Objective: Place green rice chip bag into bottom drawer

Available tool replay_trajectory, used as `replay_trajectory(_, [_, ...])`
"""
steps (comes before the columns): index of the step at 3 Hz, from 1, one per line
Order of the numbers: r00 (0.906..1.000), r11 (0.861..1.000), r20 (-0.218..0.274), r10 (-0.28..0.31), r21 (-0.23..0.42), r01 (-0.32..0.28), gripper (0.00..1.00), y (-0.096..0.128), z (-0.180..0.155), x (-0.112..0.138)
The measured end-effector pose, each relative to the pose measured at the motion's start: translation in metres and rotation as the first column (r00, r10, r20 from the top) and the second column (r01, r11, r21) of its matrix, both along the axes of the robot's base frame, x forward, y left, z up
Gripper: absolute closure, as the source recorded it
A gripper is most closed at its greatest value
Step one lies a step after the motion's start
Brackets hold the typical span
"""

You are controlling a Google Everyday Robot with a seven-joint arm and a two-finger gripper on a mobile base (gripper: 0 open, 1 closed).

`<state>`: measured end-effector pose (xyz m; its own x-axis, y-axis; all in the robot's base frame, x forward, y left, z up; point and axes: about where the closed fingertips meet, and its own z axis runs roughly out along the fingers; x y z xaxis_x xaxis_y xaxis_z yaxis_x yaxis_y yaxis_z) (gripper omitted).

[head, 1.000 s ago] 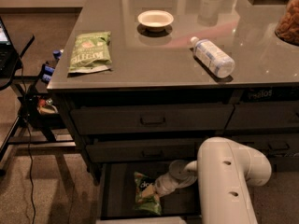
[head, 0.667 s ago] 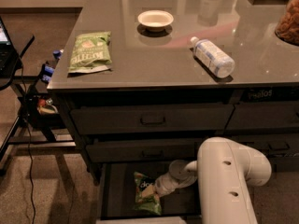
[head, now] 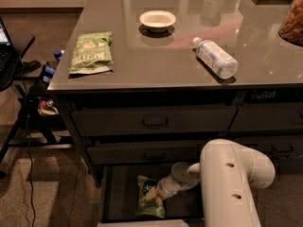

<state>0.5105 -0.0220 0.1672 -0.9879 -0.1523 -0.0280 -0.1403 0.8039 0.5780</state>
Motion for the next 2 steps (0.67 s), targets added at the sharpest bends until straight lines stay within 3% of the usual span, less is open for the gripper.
replay_trajectory(1, [1.0000,1.000,0.000,0.000,0.000,0.000,0.00,0.0001,-0.0001,-0.0001])
replay_trajectory(2, [1.0000,1.000,0.000,0.000,0.000,0.000,0.00,0.0001,-0.0001,-0.0001])
